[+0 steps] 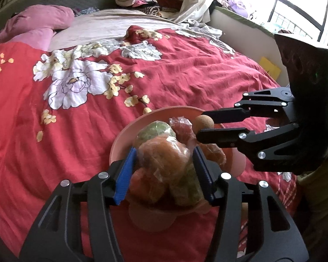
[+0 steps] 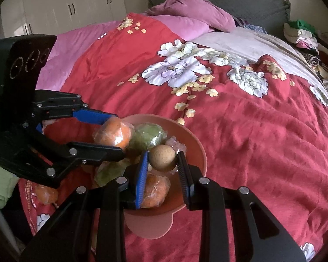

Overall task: Organize fruits
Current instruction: 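Carry the wrapped orange and brown fruit over the pink plate, then open the left tool to drop the orange while the right tool releases the brown fruit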

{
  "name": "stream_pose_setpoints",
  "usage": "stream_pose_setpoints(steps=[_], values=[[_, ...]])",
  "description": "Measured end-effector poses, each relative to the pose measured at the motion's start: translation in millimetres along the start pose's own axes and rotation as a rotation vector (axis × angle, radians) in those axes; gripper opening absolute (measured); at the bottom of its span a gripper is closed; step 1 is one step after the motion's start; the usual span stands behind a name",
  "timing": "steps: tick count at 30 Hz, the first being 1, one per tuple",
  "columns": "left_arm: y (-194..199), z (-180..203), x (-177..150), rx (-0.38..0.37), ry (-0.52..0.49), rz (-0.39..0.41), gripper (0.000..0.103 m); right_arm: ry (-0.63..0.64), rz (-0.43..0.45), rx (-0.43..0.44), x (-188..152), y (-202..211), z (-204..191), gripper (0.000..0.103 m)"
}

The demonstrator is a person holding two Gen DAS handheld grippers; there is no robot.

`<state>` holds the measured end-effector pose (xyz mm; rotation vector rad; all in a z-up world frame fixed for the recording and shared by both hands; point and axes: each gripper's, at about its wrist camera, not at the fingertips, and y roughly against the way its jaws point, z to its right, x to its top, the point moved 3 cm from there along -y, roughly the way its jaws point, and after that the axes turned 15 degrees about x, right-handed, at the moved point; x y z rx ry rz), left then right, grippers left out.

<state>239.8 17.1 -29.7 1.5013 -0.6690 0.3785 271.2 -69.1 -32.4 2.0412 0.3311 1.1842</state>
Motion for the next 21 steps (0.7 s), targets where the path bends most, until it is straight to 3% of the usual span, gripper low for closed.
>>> stream_pose_setpoints(steps=[21], values=[[4.0, -2.2, 1.0, 0.002, 0.002, 0.01, 0.046, -0.007, -0.015, 0.003, -2.9, -6.8, 1.6, 0.027]])
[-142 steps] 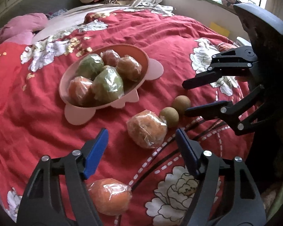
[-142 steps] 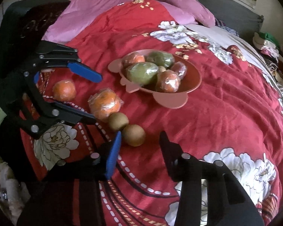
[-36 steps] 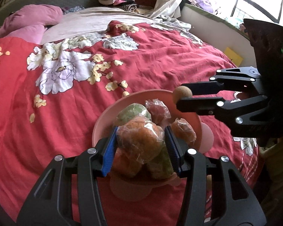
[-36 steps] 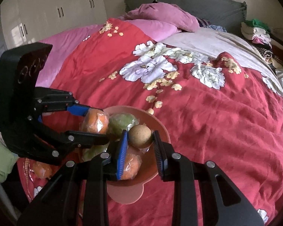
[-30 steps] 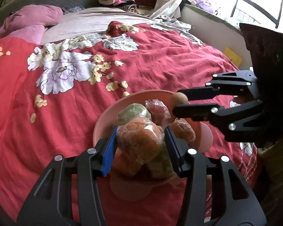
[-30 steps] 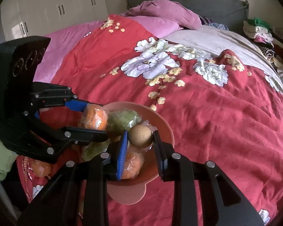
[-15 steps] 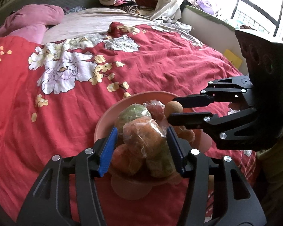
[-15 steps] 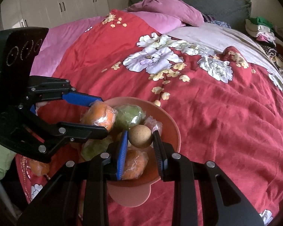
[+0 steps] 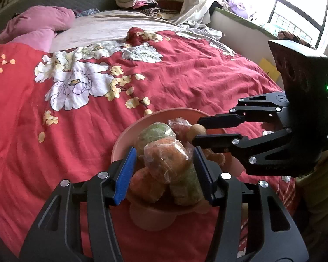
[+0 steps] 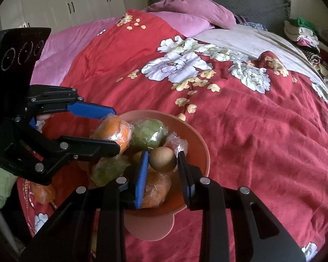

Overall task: Organize fruits
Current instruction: 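Open the left tool to drop the orange while the right tool releases the brown fruit, then withdraw both open tools back toward the remaining loose fruits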

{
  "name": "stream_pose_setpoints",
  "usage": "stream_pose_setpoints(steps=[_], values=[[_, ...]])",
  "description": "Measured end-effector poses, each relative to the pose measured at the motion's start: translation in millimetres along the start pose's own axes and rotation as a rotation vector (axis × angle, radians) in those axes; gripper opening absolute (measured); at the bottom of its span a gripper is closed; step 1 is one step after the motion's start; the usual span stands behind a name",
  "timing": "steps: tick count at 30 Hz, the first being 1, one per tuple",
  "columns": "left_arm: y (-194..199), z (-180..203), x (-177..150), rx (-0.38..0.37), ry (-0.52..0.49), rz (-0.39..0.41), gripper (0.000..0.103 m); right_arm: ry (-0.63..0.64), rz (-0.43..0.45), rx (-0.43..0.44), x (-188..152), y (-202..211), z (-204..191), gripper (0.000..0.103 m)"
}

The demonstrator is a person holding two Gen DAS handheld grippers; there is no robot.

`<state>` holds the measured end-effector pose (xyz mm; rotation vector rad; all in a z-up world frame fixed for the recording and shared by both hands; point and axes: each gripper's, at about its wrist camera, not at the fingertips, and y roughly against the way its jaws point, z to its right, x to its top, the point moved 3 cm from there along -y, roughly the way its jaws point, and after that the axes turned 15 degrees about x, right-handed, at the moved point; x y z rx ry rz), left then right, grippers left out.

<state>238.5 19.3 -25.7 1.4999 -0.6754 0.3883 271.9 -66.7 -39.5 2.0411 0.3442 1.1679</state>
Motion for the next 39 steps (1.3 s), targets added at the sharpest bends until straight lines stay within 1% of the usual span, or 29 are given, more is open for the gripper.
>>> stream_pose_setpoints(steps=[3, 4, 5, 9, 11, 12, 16, 22, 24, 29, 31, 32, 39], values=[[0, 0, 0, 0.001, -0.002, 0.0, 0.046, 0.002, 0.001, -0.001, 0, 0, 0, 0.028], [0, 0, 0, -0.001, -0.001, 0.0, 0.046, 0.002, 0.005, -0.003, 0, 1, 0, 0.032], [0, 0, 0, -0.002, -0.001, 0.0, 0.046, -0.001, 0.009, -0.005, 0, 1, 1, 0.034], [1, 1, 0, -0.001, -0.002, 0.0, 0.046, -0.009, 0.02, -0.01, 0, 6, 3, 0.035], [1, 1, 0, -0.004, -0.001, -0.001, 0.046, -0.013, 0.025, -0.01, -1, 9, 4, 0.041], [1, 1, 0, -0.003, -0.001, 0.0, 0.046, -0.015, 0.026, -0.014, 0, 10, 4, 0.043], [1, 0, 0, -0.002, -0.002, 0.002, 0.046, -0.02, 0.033, -0.017, 0, 13, 5, 0.044], [3, 1, 0, 0.003, 0.0, 0.004, 0.046, -0.022, 0.051, -0.026, 0, 20, 5, 0.049], [4, 2, 0, 0.005, -0.001, 0.007, 0.047, -0.025, 0.058, -0.029, 1, 24, 6, 0.049], [9, 2, 1, 0.009, -0.001, 0.019, 0.05, -0.034, 0.082, -0.043, 2, 31, 7, 0.059], [11, 1, 1, 0.011, -0.001, 0.024, 0.051, -0.033, 0.087, -0.044, 2, 34, 7, 0.061], [12, 1, 1, 0.012, -0.001, 0.027, 0.051, -0.033, 0.09, -0.044, 3, 35, 6, 0.063], [20, 0, 3, 0.026, 0.005, 0.045, 0.057, -0.03, 0.107, -0.05, 4, 40, 2, 0.07]])
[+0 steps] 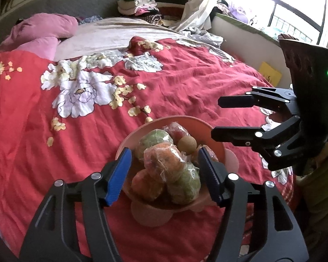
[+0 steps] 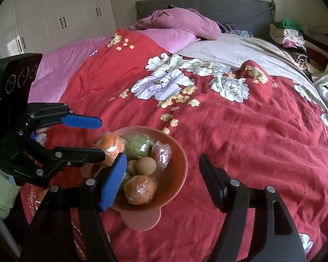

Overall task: Organize fruits
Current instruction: 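Withdraw both open tools back toward the remaining loose fruits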

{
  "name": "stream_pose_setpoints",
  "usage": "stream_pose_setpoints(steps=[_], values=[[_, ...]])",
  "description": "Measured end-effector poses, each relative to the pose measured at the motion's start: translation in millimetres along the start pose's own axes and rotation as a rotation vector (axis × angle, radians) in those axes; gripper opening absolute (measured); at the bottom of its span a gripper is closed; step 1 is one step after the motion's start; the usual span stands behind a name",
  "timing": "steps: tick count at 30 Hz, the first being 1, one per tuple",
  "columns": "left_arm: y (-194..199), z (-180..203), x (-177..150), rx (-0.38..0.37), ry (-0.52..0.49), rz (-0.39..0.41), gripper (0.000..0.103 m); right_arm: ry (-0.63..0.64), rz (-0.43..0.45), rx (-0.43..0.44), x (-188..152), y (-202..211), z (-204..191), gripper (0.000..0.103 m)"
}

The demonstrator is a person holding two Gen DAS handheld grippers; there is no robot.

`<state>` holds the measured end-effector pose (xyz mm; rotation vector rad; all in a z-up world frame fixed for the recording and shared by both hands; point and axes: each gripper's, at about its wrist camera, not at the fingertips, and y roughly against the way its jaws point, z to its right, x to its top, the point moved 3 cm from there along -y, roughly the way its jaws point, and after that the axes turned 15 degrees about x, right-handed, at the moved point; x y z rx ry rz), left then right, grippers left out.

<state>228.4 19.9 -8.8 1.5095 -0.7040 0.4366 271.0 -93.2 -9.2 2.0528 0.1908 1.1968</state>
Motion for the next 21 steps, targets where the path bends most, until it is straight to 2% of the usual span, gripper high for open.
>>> stream_pose_setpoints(steps=[18, 21], values=[[24, -14, 4, 0.054, 0.052, 0.049, 0.078, 0.009, 0.068, -0.045, 6, 24, -12, 0.091], [28, -16, 5, 0.063, 0.064, 0.057, 0.081, 0.012, 0.08, -0.053, 7, 28, -15, 0.092]])
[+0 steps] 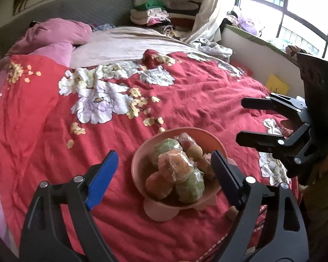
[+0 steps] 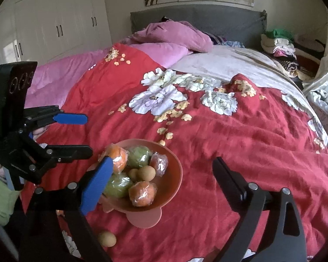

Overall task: Organize fruits
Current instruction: 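Withdraw both open tools back toward the remaining loose fruits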

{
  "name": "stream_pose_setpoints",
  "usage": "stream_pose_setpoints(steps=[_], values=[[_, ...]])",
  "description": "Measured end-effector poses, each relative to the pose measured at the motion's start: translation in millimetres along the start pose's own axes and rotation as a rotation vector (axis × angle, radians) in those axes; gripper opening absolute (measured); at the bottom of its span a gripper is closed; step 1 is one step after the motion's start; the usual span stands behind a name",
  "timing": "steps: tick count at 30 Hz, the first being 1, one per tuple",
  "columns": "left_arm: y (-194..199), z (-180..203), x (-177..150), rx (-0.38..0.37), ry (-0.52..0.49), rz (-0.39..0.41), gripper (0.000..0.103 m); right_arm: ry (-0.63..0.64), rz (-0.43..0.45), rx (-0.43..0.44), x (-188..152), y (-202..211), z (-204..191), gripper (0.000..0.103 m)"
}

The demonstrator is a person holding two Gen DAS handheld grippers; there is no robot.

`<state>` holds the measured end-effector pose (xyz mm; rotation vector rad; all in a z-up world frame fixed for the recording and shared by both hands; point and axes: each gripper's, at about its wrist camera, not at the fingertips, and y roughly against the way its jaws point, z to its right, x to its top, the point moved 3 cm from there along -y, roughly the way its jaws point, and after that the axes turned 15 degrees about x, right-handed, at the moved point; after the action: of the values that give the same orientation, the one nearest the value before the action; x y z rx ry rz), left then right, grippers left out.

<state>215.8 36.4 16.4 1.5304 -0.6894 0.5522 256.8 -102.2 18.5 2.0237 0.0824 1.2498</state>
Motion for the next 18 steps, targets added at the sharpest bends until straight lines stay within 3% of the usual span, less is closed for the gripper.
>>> stream_pose_setpoints(steps=[10, 18], values=[[13, -5, 0, 0.024, 0.025, 0.02, 0.091, 0.012, 0.022, -0.025, 1, 11, -7, 0.096], [22, -6, -4, 0.043, 0.043, 0.019, 0.093, 0.028, 0.033, -0.028, -1, 20, -14, 0.098]])
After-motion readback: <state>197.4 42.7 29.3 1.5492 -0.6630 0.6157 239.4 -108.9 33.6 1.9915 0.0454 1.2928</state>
